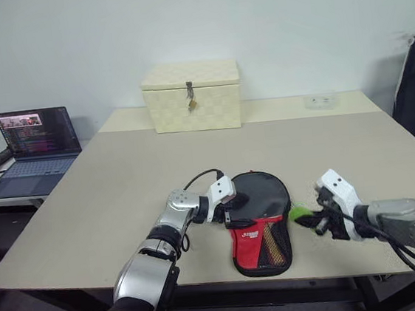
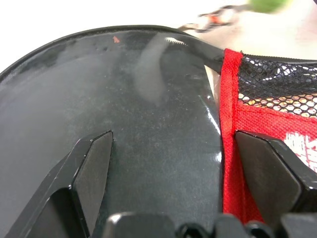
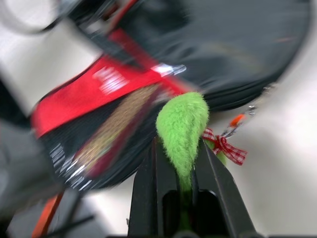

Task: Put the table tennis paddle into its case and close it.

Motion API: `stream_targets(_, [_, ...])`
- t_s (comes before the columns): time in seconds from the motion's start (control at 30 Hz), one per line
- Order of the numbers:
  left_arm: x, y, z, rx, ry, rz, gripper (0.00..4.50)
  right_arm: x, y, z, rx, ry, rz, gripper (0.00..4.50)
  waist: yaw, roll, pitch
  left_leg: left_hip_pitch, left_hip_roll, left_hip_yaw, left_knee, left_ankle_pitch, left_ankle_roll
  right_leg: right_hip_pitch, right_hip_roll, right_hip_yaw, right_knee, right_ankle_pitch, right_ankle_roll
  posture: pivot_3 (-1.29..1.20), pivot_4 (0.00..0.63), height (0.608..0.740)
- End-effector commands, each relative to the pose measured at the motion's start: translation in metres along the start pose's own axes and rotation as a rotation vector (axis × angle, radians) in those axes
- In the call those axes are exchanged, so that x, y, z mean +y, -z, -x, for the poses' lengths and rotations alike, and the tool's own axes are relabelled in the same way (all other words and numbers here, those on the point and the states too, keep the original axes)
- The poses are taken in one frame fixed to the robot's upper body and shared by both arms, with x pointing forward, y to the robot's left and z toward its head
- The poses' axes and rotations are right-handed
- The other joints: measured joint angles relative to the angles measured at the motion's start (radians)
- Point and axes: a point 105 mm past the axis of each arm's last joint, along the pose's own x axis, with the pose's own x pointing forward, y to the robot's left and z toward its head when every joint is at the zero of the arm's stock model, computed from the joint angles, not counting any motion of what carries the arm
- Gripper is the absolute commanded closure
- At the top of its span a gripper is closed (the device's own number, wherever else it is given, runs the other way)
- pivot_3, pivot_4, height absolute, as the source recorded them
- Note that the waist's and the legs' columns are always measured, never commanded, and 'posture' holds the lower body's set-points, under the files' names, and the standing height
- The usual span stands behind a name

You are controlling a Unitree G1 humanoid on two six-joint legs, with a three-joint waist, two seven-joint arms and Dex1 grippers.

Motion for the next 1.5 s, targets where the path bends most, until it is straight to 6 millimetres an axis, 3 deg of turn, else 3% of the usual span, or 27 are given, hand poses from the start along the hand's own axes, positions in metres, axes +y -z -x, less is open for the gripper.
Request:
stream_targets(0.03, [-0.007,0.006,-0.011,0.047,0.033,0.004,0.25,0.041,0.004,0.011,0.032,-0.189,0.091,4.48,0.001,0.0,0.0,0.0,-0.001,0.0,0.0,0.0,0.0,0.0,-0.001,0.0,0.0,0.0,0.0,0.0,0.15,0.74])
stream_targets(0.27, [-0.007,0.004,-0.013,0.048,0.032,0.001,0.25,0.061,0.017,0.019,0.075,-0.281,0.092,4.48,0.004,0.0,0.0,0.0,-0.001,0.0,0.003,0.0,0.0,0.002,-0.001,0.0,0.0,-0.001,0.004,0.0,0.15,0.74])
stream_targets(0.43, [-0.006,0.003,-0.016,0.05,0.021,-0.003,0.25,0.097,0.026,0.022,0.074,-0.445,0.084,4.48,0.008,-0.001,0.0,0.0,-0.002,-0.001,0.003,0.0,0.0,0.002,-0.002,-0.001,0.0,-0.001,0.005,0.0,0.15,0.74])
stream_targets(0.57, [-0.006,0.002,-0.019,0.05,0.016,-0.008,0.25,0.115,0.029,0.025,0.06,-0.523,0.069,4.48,0.009,-0.001,0.0,0.0,-0.002,-0.001,0.005,0.0,0.0,0.003,-0.002,-0.001,0.0,0.0,0.006,0.0,0.15,0.74])
stream_targets(0.73, [-0.005,0.001,-0.021,0.053,0.015,-0.016,0.25,0.125,0.028,0.025,0.036,-0.569,0.063,4.48,0.009,-0.001,0.0,0.0,-0.004,-0.002,0.008,0.0,0.0,0.004,-0.004,-0.001,0.0,0.0,0.007,0.0,0.15,0.74])
stream_targets(0.87, [-0.006,-0.001,-0.022,0.05,0.016,-0.021,0.25,0.12,0.026,0.021,0.028,-0.537,0.075,4.48,0.01,-0.001,0.0,0.0,-0.005,-0.002,0.008,0.0,0.0,0.005,-0.005,-0.001,0.0,0.0,0.008,0.0,0.15,0.74])
stream_targets(0.97, [-0.006,-0.002,-0.023,0.045,0.02,-0.026,0.25,0.116,0.023,0.021,0.018,-0.535,0.068,3.69,0.011,-0.001,0.0,0.0,-0.009,-0.003,0.008,0.0,0.0,0.006,-0.007,-0.002,0.0,0.0,0.009,0.0,0.15,0.74])
stream_targets(1.03, [-0.006,-0.004,-0.022,0.035,0.017,-0.028,0.25,0.11,0.018,0.021,0.005,-0.515,0.074,3.01,0.01,-0.001,0.0,0.0,-0.01,-0.004,0.008,0.0,0.0,0.006,-0.008,-0.002,-0.001,-0.001,0.01,0.0,0.15,0.74])
stream_targets(1.17, [-0.002,-0.011,-0.019,-0.022,0.0,-0.019,0.25,0.079,-0.001,0.02,-0.06,-0.397,0.083,1.64,0.008,-0.001,0.0,0.0,-0.01,-0.003,0.008,0.0,0.0,0.007,-0.011,-0.002,-0.001,0.0,0.013,0.0,0.15,0.74])
stream_targets(1.27, [0.0,-0.02,-0.006,-0.111,0.016,0.002,0.25,0.039,-0.022,0.019,-0.143,-0.241,0.091,1.64,0.004,-0.002,0.0,0.0,-0.011,-0.003,0.009,0.0,0.0,0.006,-0.012,-0.002,-0.001,0.0,0.013,0.0,0.15,0.74])
stream_targets(1.33, [0.002,-0.023,0.02,-0.166,0.022,0.0,0.25,0.006,-0.039,0.017,-0.229,-0.115,0.106,1.64,-0.007,-0.002,0.001,0.0,-0.011,-0.001,0.008,0.0,0.0,0.006,-0.012,-0.001,-0.001,0.001,0.013,0.0,0.15,0.74])
stream_targets(1.4, [0.003,-0.024,0.043,-0.195,0.003,-0.01,0.25,-0.014,-0.046,0.015,-0.273,-0.06,0.127,1.64,-0.02,-0.002,0.001,0.0,-0.01,0.0,0.007,0.0,0.0,0.003,-0.012,0.001,0.0,0.002,0.01,0.0,0.15,0.74])
stream_targets(1.47, [0.011,-0.026,0.097,-0.218,-0.156,-0.024,0.25,-0.04,-0.049,0.006,-0.323,0.004,0.142,1.64,-0.038,-0.002,0.001,0.0,-0.01,-0.001,0.005,0.0,0.0,0.002,-0.011,0.001,0.001,0.003,0.007,0.0,0.15,0.74])
stream_targets(1.5, [0.011,-0.029,0.113,-0.217,-0.21,-0.033,0.25,-0.049,-0.048,0.003,-0.332,0.021,0.147,1.64,-0.051,-0.003,0.001,0.001,-0.008,-0.001,0.004,0.0,0.0,0.001,-0.01,0.003,0.001,0.002,0.006,0.0,0.15,0.74])
